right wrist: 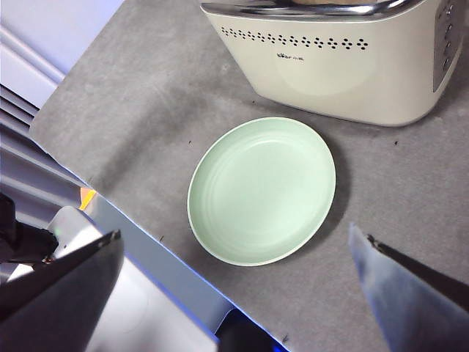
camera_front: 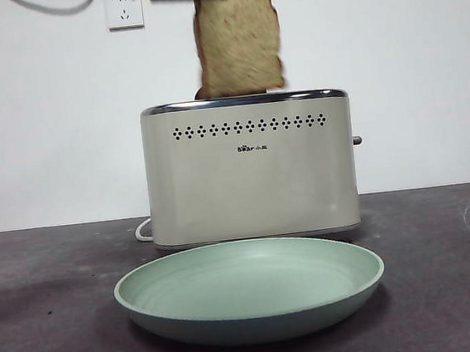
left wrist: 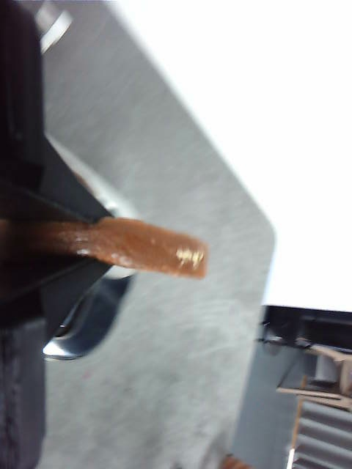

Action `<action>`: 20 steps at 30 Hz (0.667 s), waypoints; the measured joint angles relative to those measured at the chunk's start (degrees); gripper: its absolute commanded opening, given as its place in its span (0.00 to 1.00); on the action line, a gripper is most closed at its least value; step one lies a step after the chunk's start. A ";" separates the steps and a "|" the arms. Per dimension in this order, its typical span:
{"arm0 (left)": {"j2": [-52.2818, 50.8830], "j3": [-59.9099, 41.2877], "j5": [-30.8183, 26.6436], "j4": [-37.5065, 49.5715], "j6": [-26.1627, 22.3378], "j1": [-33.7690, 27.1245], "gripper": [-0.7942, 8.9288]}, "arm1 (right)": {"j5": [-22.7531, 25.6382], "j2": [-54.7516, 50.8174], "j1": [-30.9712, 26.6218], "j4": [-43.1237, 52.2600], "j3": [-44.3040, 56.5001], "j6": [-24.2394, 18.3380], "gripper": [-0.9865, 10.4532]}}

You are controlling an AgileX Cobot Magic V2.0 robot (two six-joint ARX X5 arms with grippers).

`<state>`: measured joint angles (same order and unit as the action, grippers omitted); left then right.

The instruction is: Take the bread from the toaster,put the bread on the plate,put the plate on the table

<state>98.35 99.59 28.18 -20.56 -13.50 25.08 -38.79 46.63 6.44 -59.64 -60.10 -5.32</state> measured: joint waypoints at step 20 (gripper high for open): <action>-21.35 3.52 -2.58 -26.53 4.13 0.00 0.08 | 2.36 4.15 0.02 1.60 0.00 0.31 0.66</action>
<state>76.99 103.11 25.61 -47.09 -9.37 25.08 -36.42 50.78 6.46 -58.04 -60.10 -5.02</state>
